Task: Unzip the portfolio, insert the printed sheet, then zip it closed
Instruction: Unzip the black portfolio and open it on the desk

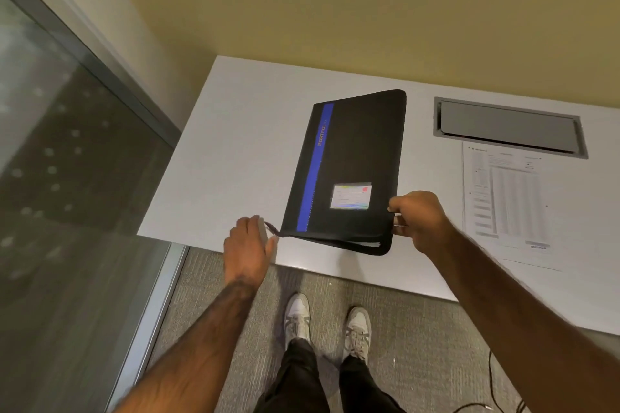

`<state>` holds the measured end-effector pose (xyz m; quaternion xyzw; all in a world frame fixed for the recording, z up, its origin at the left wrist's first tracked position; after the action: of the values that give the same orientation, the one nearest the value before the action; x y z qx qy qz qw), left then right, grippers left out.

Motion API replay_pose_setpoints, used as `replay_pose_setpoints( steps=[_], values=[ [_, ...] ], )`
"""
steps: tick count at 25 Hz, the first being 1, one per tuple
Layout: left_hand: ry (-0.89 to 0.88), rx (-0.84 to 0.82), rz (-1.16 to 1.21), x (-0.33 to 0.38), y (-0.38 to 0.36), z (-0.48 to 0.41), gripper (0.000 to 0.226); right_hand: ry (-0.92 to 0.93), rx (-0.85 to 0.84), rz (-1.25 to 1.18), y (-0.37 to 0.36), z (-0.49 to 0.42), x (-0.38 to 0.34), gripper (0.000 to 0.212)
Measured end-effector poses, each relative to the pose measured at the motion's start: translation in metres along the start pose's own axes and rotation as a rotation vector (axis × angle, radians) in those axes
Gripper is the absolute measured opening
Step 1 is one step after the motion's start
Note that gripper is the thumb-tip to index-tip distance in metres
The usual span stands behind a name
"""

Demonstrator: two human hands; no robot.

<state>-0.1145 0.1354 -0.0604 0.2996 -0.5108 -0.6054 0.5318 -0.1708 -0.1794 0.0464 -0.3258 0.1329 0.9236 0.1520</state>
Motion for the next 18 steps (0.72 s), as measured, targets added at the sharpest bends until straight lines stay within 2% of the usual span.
replay_pose_setpoints(
  steps=[3, 5, 8, 11, 14, 15, 18],
  values=[
    [-0.146, -0.112, 0.19, 0.01, 0.003, -0.006, 0.094, 0.061, 0.011, 0.01, -0.016, 0.018, -0.025, 0.009],
    [-0.195, -0.164, 0.321, 0.023, 0.003, -0.008, 0.101, 0.133, -0.032, -0.025, -0.035, 0.031, -0.043, 0.008],
    [-0.147, -0.18, 0.54, 0.038, 0.006, -0.011, 0.083, 0.34, -0.094, 0.051, -0.074, 0.048, -0.059, 0.019],
    [-0.079, -0.167, 0.55, 0.036, 0.008, -0.015, 0.059, 0.51, -0.158, 0.188, -0.108, 0.046, -0.054, 0.043],
    [-0.073, -0.147, 0.612, 0.027, 0.004, -0.019, 0.029, 0.416, -0.166, 0.309, -0.119, 0.014, -0.025, 0.053],
    [-0.051, -0.166, 0.668, 0.024, 0.004, -0.021, 0.028, 0.357, -0.175, 0.428, -0.117, 0.001, -0.011, 0.059],
    [0.032, -0.233, 0.784, 0.011, 0.001, -0.028, 0.047, 0.158, -0.205, 0.85, -0.1, -0.034, 0.031, 0.068]
  ],
)
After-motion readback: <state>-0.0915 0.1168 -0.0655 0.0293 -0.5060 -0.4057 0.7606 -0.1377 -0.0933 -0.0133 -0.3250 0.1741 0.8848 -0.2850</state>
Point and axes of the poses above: each hand's wrist, its own z-axis away from the middle knuckle, its own y-axis out of the back of the hand, x = y × z, the point moved 1 cm from there along -z, towards the middle knuckle, and after that the axes turned 13 degrees about -x, right-handed, at the moved point
